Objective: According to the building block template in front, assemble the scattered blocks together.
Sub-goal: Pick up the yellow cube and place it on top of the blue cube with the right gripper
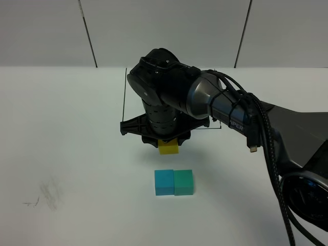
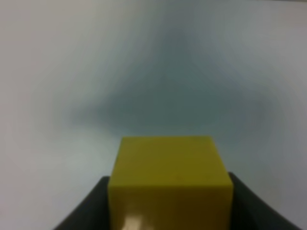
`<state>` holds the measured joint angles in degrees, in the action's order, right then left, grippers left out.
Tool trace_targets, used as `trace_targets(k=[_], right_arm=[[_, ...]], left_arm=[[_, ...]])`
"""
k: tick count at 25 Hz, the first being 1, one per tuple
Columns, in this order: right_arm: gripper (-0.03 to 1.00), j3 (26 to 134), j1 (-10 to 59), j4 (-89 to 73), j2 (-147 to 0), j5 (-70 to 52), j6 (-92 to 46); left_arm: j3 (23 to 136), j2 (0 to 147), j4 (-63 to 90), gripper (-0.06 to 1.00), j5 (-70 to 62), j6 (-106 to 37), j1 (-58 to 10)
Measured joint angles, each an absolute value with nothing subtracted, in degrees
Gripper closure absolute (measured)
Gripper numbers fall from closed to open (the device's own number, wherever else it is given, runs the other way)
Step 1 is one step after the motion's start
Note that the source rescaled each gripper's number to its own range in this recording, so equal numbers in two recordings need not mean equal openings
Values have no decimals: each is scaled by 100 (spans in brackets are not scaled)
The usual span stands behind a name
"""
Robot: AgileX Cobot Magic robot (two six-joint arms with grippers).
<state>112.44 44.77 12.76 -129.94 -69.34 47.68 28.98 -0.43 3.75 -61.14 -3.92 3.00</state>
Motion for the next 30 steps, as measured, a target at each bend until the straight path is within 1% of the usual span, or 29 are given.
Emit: trace_targets(k=[15,30], right_arm=[[69,11243,4477,1087,-13340,-6853,5151],[69,11243,4483,931,-13592,-6865,5155]], left_arm=[[2898,-43,375,17,-6114,-392,300],[2898,-43,375,17,-6114,-397,300]])
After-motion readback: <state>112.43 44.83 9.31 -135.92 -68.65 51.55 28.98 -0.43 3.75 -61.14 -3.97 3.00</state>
